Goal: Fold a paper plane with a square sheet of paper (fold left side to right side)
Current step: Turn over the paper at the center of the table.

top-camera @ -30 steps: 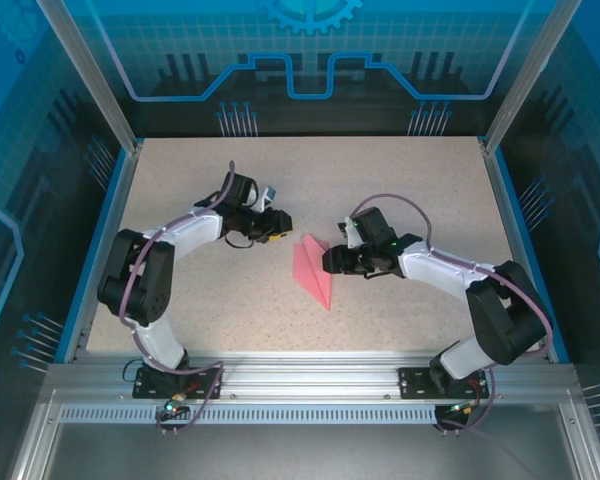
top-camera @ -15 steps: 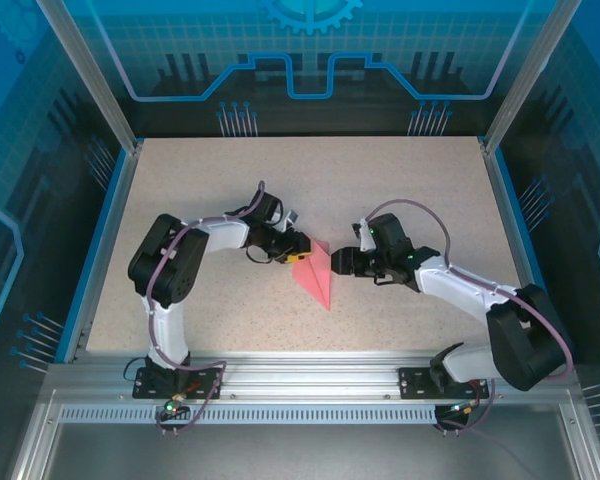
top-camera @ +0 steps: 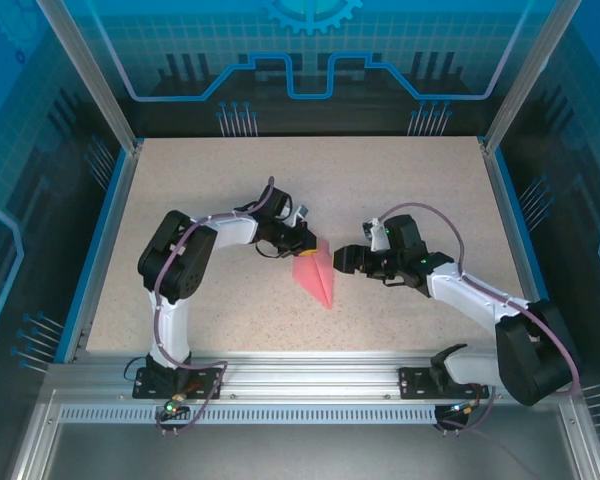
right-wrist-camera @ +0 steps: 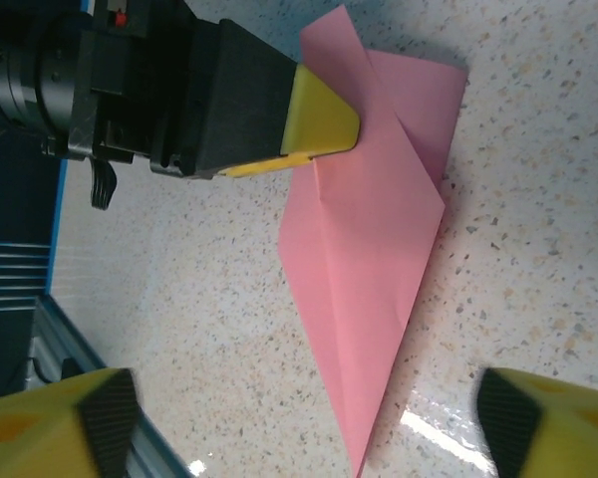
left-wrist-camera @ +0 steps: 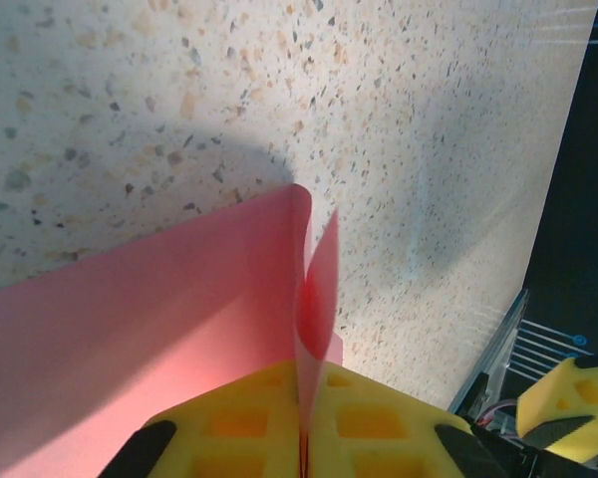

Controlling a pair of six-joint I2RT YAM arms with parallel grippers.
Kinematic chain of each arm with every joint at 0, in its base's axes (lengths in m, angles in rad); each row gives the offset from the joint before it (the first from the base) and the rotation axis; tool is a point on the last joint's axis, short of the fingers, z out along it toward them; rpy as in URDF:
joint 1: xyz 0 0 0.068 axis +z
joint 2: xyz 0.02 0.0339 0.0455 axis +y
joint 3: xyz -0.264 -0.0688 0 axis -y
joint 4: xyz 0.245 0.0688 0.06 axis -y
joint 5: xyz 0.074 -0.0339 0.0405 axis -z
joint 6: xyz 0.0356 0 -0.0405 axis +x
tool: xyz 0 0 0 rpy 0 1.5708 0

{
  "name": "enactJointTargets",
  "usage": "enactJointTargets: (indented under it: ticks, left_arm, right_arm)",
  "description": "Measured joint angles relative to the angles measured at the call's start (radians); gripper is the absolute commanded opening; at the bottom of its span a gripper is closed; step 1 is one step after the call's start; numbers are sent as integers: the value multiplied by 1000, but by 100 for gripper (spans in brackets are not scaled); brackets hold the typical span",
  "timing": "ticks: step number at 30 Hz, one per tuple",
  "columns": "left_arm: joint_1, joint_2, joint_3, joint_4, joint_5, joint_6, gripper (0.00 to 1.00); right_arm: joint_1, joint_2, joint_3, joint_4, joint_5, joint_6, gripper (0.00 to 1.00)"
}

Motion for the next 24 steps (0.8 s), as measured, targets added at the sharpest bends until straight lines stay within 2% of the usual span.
enactJointTargets:
  ticks: [8,12,17,24]
  left_arm:
    - [68,-112,48,-48,0,2,5]
    - [100,-186,89,-41,0,-8,5]
    - [103,-243,105,-17,5,-37,5]
    - [103,-257,105,20,32,-99,5]
  right_arm:
    - [-79,-6,-33,64,-146,23,100]
    - [-82,3,-60,175,-238,87,100]
    - [-66,71,-84,332,-304,184,100]
    - [17,183,-83,515,-323,290,100]
